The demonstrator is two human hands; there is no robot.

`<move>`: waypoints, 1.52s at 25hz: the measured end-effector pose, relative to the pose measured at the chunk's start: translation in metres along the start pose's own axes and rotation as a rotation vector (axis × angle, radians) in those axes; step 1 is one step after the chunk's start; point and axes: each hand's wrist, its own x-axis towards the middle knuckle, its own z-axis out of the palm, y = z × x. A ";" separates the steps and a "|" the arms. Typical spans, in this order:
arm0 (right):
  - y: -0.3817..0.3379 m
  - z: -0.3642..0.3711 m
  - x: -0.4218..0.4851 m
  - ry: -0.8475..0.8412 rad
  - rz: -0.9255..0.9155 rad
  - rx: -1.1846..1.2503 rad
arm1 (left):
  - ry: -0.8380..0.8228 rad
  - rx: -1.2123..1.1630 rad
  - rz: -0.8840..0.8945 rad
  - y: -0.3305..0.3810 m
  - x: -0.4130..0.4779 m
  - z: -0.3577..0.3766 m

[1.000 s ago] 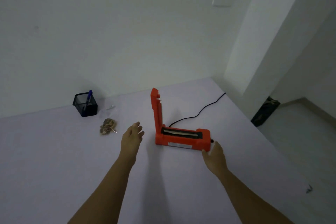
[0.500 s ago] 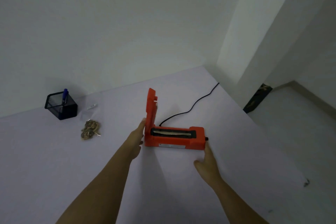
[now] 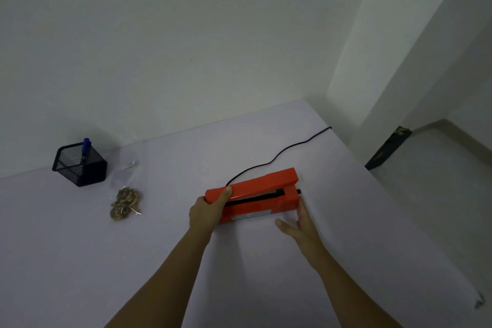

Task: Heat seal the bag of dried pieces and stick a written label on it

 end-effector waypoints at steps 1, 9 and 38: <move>-0.004 0.001 0.012 -0.017 -0.008 0.010 | 0.027 -0.006 -0.005 0.005 0.006 0.002; -0.041 0.021 0.135 -0.100 -0.054 -0.005 | 0.135 -0.082 -0.011 0.054 0.096 -0.002; -0.090 0.089 0.168 -0.033 -0.029 -0.248 | 0.186 0.138 0.182 0.078 0.130 -0.033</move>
